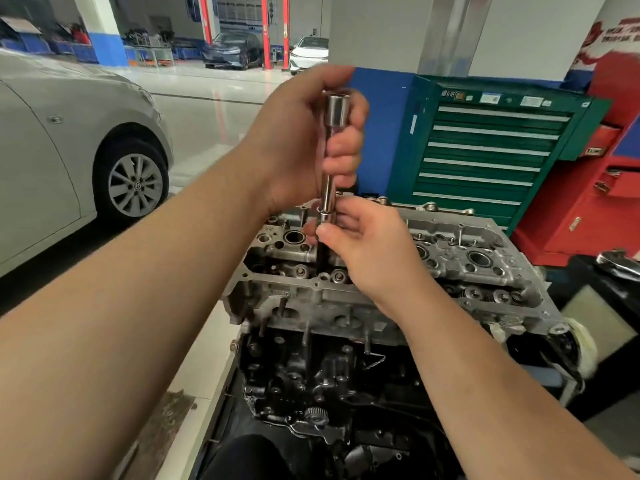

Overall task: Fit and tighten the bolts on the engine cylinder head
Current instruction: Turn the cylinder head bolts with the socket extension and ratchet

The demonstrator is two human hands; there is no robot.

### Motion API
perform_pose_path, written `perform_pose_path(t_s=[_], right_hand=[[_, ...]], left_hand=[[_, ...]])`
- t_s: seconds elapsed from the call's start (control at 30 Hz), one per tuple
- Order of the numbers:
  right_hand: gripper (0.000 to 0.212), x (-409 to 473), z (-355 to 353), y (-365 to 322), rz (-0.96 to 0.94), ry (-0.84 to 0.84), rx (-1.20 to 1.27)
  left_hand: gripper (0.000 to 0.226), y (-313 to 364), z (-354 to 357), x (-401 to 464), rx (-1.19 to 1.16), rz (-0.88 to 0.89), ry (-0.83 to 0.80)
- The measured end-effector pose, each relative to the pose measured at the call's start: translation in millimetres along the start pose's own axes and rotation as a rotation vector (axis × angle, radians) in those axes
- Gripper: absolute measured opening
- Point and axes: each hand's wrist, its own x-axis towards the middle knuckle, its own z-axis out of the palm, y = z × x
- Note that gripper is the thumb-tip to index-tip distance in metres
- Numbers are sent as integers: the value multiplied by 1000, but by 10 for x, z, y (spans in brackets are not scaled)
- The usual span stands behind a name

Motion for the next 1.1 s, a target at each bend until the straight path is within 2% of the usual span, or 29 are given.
perform_pose_path(t_s=[0.07, 0.13, 0.17, 0.27, 0.33, 0.43, 0.5, 0.6, 0.67, 0.77, 0.9, 0.97, 1.07, 1.1], right_hand=[[27, 31, 21, 1, -10, 34, -26], [19, 27, 44, -9, -43, 55, -37], [13, 11, 50, -53, -65, 70, -52], [43, -39, 49, -147, -114, 110, -196], [49, -32, 34, -123, -110, 110, -232], [29, -3, 26, -64, -84, 123, -178], [6, -14, 37, -36, -51, 101, -116], [19, -34, 11, 4, -37, 33, -23], [23, -31, -14, 24, -20, -4, 29], [20, -19, -26, 12, -19, 29, 4], [23, -12, 37, -70, -61, 37, -114], [27, -24, 49, -91, -59, 77, -172], [32, -47, 25, -66, -67, 114, -238], [30, -55, 17, -66, -72, 129, -267]], left_hand=[[39, -69, 91, -61, 80, 136, 281], [32, -183, 240, -155, 145, 256, 453], [30, -252, 323, -196, 186, 291, 485], [33, -390, 508, -200, 264, 358, 558], [39, -341, 536, -125, 347, 373, 619], [39, -227, 467, -36, 465, 312, 562], [42, -163, 397, -56, 259, 187, 404], [39, -106, 216, -53, 98, 78, 94], [39, -89, 165, -58, 86, 62, 17], [42, -124, 233, -74, 85, 104, 127], [34, -250, 360, -136, 148, 233, 557], [31, -328, 424, -147, 205, 341, 603], [30, -394, 453, -92, 495, 436, 597], [31, -367, 461, -62, 465, 437, 584]])
